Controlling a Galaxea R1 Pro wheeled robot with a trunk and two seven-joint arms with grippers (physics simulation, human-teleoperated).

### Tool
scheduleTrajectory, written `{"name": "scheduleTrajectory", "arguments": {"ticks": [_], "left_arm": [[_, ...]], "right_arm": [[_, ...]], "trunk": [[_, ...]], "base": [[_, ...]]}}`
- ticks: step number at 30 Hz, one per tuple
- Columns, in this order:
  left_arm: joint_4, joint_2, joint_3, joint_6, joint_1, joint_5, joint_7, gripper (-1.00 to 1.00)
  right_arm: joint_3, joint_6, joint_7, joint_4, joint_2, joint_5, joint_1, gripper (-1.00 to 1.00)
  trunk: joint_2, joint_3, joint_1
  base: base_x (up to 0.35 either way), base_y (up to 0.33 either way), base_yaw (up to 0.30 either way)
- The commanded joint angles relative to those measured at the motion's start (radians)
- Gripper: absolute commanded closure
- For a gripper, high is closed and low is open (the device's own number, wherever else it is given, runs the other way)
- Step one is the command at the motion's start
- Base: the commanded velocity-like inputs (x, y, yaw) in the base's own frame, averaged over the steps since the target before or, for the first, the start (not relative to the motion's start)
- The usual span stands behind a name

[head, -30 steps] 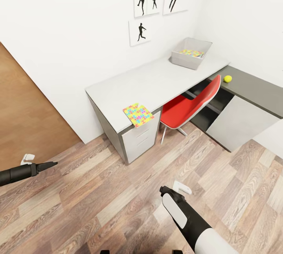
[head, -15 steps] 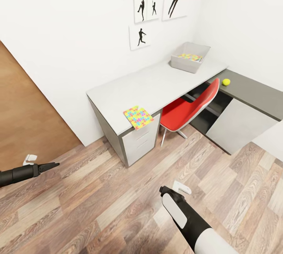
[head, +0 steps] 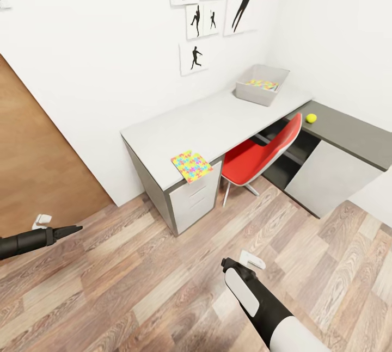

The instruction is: Put all the toys in the child's room - the three board games (two on the bed and one on the table), the two jigsaw puzzles on the table, and the tennis ball on the table - inside the toy box on the table in the child's room.

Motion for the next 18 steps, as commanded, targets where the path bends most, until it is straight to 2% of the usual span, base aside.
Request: {"name": "scheduleTrajectory", "arguments": {"ticks": [1,18], "left_arm": [[0.000,0.000,0.001,0.011,-0.001,0.000,-0.004,-1.00],[0.002,-0.001,0.001,0.010,-0.001,-0.002,-0.004,-1.00]], "right_arm": [[0.003,0.006,-0.007,-0.001,-0.001,-0.003,-0.001,-1.00],[0.003,0.006,-0.007,-0.001,0.001,-0.003,-0.001,-1.00]], "trunk": [[-0.002,0.000,0.001],[-0.002,0.028,0.001]], "base": [[0.000,0.000,0.000],[0.000,0.000,0.000]]}}
